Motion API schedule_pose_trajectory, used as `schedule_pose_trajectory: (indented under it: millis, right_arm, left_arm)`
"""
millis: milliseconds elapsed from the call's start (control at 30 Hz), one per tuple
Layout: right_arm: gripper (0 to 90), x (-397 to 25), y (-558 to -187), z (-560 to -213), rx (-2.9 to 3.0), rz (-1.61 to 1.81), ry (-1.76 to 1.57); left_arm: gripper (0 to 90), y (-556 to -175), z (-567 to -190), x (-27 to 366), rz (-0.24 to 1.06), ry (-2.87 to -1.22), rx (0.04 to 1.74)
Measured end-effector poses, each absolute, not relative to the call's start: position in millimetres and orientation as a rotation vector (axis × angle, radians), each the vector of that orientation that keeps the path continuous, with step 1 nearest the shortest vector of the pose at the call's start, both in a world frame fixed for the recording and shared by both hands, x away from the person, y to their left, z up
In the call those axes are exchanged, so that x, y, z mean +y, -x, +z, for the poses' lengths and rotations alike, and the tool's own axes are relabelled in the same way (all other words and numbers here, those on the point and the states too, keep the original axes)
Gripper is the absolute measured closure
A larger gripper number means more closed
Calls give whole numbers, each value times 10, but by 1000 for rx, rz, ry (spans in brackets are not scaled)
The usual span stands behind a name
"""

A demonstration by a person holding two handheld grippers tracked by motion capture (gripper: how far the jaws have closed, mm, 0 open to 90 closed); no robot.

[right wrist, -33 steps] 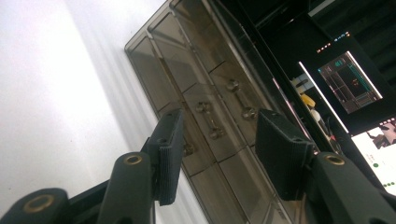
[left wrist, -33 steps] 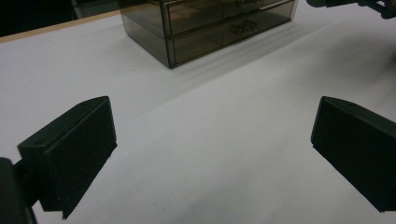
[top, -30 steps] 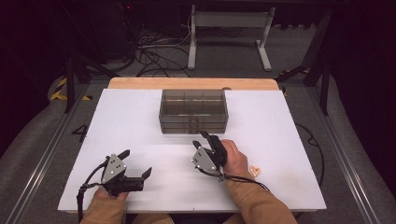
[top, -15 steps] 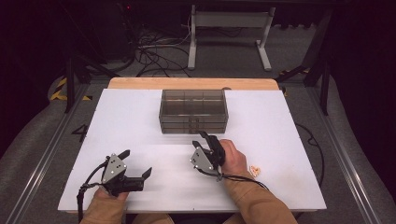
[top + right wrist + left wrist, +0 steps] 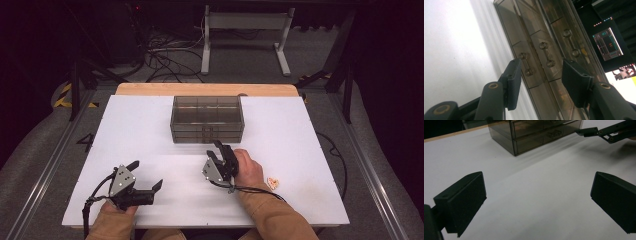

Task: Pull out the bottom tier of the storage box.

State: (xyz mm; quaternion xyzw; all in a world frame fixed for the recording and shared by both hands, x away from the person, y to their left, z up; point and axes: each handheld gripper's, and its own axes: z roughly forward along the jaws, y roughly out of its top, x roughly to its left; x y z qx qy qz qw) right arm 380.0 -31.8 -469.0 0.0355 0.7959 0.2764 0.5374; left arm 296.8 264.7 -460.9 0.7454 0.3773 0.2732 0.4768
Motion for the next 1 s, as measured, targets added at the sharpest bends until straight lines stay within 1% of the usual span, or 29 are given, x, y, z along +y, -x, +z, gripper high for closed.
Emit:
schedule_pose_trajectory:
  millis: [600,1000]
  right_arm:
    - [533,-260,-3887,-4813,1888,566,-77]
    - [582,-226,-3907,-4882,1863,524,-71]
  left_arm:
    - [8,-2966,-4611,2642,663,-1825,925]
    - [8,-2967,-4611,2641,668,-1826,925]
